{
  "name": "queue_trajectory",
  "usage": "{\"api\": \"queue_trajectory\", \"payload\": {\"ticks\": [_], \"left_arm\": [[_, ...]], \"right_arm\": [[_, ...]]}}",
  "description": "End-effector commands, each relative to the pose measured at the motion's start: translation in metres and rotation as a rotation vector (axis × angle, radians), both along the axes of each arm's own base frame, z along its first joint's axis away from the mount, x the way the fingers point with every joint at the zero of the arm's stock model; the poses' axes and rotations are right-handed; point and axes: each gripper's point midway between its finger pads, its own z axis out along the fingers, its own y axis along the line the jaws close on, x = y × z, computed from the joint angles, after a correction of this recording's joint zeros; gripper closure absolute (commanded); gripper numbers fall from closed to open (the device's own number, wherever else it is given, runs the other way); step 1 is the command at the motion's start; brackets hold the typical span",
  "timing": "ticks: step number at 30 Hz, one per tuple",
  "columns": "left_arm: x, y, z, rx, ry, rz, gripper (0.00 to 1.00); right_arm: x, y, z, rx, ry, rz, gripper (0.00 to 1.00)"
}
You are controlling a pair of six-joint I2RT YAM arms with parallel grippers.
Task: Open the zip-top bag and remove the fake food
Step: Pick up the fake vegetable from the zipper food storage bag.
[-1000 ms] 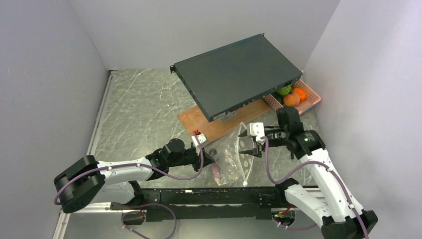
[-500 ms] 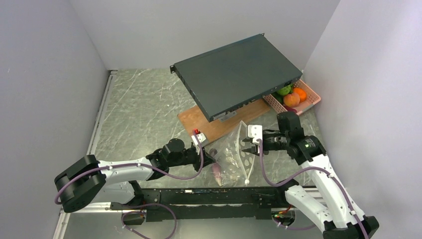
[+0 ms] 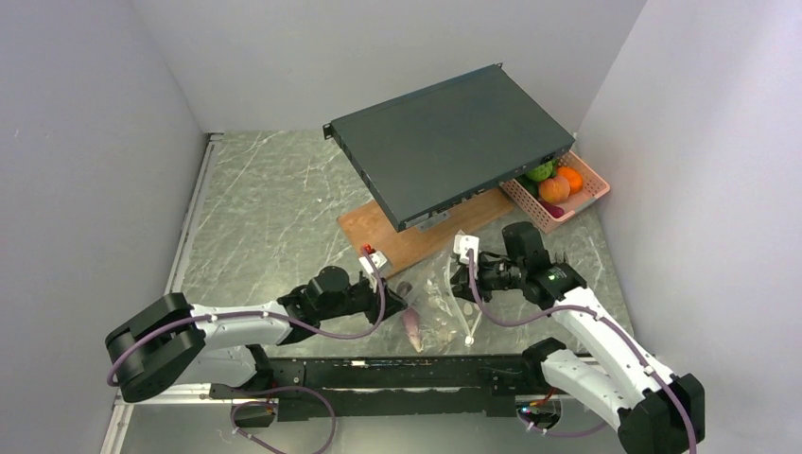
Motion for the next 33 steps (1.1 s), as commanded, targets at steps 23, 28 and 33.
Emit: {"api": "queue_trajectory", "payload": {"ticks": [23, 28, 33], "left_arm": [[0.015, 0.063, -0.042, -0.058, 0.461, 0.458, 0.49], [0.014, 0.055, -0.052, -0.018, 0.525, 0.432, 0.67], [0.013, 0.041, -0.067, 0.047, 0.592, 0.383, 0.77]], "right_arm": [[-0.026, 0.025, -0.035, -0.04, -0.54, 0.568, 0.53], [-0.029, 0.031, -0.04, -0.042, -0.581, 0.609, 0.57], [-0.038, 0.034, -0.045, -0.043, -0.588, 0.648, 0.62]]}}
